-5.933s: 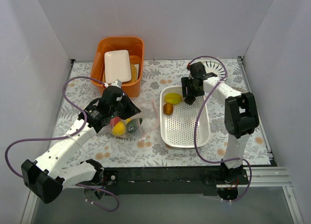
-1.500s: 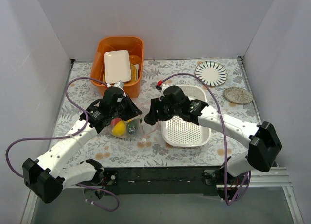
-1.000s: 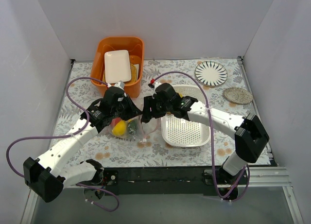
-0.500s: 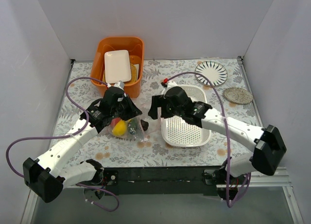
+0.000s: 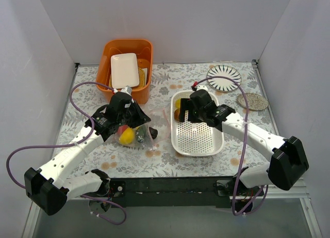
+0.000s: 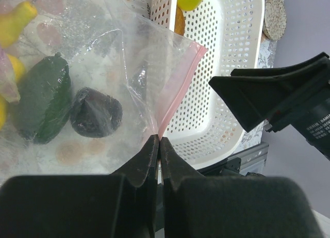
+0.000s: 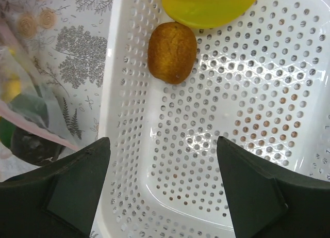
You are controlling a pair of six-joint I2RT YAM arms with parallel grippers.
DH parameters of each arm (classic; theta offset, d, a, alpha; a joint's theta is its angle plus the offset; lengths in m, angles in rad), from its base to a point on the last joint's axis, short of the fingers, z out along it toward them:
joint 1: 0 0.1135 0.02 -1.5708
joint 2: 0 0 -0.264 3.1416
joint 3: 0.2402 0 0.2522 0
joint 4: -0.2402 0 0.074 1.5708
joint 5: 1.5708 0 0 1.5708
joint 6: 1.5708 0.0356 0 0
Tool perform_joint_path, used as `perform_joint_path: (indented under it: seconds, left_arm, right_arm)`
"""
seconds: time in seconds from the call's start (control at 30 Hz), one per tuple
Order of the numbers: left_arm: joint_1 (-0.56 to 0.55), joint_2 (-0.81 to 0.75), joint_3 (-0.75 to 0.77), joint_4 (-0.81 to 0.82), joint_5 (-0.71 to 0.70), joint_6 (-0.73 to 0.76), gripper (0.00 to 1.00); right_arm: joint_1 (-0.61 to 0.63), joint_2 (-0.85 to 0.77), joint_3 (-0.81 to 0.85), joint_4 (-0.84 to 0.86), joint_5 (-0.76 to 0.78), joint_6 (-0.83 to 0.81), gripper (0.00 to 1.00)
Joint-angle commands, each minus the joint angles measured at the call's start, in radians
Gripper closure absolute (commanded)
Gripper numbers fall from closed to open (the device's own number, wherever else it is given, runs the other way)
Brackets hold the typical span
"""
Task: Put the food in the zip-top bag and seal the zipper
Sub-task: Place the fake fruit in the zipper food storage bag, then pick up the fake fruit from the bin.
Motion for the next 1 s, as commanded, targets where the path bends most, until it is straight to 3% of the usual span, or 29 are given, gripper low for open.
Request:
perform_joint_path:
  seconds: [0.0, 0.4, 0.5, 0.63, 0.97]
  left_arm:
    - [-0.004, -0.029, 0.022, -0.006, -0.005, 0.0, 1.0]
    - [-0.004, -0.043, 0.02, -0.023, -0.014, 0.0, 1.0]
    - [-0.004, -0.051, 0.02, -0.029, -0.021, -0.001, 1.0]
    - [-0.004, -0.048, 0.037, -0.047, -0.025, 0.007, 1.0]
    - [-0.004, -0.054, 0.033, -0.052, -0.031, 0.007, 1.0]
  right_arm:
    - [-0.062, 0.036, 0.006, -0.009, -0.062, -0.028, 0.1]
    - [-0.176, 0.203, 0.138, -0.015, -0.136, -0.114, 0.14]
    - [-0.194, 0.254, 0.17, 0.017, -0.185, -0.11, 0.14]
    - [-0.249, 0.32, 0.192, 0.085, -0.384, -0.076, 0.18]
    - [-0.265, 0.431, 0.207, 0.141, -0.483, -0.064, 0.22]
